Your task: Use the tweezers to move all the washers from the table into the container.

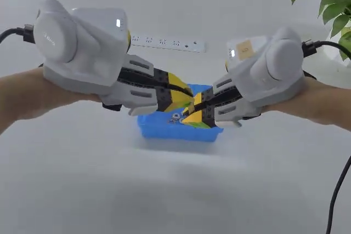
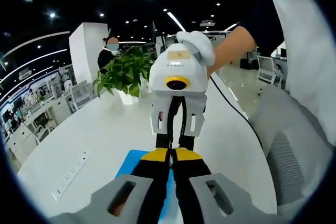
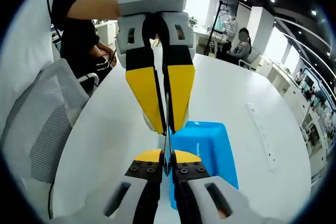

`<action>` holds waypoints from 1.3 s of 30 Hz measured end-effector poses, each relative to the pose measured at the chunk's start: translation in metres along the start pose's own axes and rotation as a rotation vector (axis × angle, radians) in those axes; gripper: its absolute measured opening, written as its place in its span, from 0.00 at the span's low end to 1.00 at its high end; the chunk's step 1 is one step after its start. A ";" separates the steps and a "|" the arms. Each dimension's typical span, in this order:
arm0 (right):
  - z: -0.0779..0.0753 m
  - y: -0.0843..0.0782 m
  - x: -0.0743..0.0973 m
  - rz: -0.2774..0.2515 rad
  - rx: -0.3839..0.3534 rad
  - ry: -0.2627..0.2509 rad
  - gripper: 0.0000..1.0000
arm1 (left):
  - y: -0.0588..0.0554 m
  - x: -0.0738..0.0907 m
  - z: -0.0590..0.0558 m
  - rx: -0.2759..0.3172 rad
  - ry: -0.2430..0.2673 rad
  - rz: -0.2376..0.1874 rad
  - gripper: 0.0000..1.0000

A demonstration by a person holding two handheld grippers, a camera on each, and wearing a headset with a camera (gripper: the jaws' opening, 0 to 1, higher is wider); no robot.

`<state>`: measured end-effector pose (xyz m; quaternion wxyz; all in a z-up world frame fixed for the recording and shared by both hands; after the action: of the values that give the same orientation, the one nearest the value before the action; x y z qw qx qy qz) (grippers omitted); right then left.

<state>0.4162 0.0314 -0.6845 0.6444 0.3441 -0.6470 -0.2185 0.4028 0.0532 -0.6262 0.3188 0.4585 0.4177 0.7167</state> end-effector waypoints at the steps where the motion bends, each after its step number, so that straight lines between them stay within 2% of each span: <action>1: 0.001 0.001 0.001 -0.005 -0.009 0.007 0.07 | 0.001 0.001 -0.002 -0.013 -0.011 -0.001 0.06; 8: 0.013 0.003 0.006 -0.003 -0.011 0.028 0.07 | 0.001 0.009 -0.012 -0.016 -0.039 0.004 0.05; 14: 0.024 -0.005 0.012 0.032 -0.012 0.056 0.07 | -0.009 0.008 -0.025 0.002 -0.050 0.009 0.05; 18: 0.030 -0.011 0.014 0.054 -0.010 0.068 0.07 | -0.022 0.006 -0.032 0.007 -0.071 0.045 0.05; 23: 0.038 -0.023 0.006 0.091 -0.024 0.082 0.07 | -0.033 -0.001 -0.038 0.031 -0.090 0.060 0.06; 25: 0.041 -0.026 0.003 0.096 -0.026 0.076 0.07 | -0.044 -0.004 -0.042 0.020 -0.100 0.107 0.06; 26: 0.042 -0.028 0.002 0.097 -0.026 0.075 0.07 | -0.047 -0.005 -0.044 0.020 -0.110 0.117 0.06; 30: 0.046 -0.036 -0.003 0.119 -0.021 0.081 0.07 | -0.054 -0.013 -0.049 0.031 -0.126 0.119 0.06; 32: 0.044 -0.041 -0.008 0.127 -0.034 0.075 0.07 | -0.064 -0.017 -0.050 0.013 -0.134 0.157 0.06; 36: 0.041 -0.050 -0.018 0.146 -0.032 0.049 0.08 | -0.081 -0.023 -0.049 0.012 -0.131 0.186 0.06; 39: 0.041 -0.056 -0.027 0.140 -0.041 0.046 0.08 | -0.098 -0.027 -0.052 0.018 -0.144 0.230 0.06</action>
<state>0.3834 0.0076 -0.7468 0.6797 0.2895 -0.6500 -0.1781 0.3726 0.0582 -0.7361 0.2595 0.5563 0.3447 0.7102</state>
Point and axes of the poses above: the centre of the closed fingertips' face, and the gripper's own axes: x roughly backward along the fingers, z roughly to its left, y roughly out of its top, the point moved 3 cm from there along x, roughly backward along the fingers, and after that the axes turned 5 degrees about -x, right-handed, at the moved point
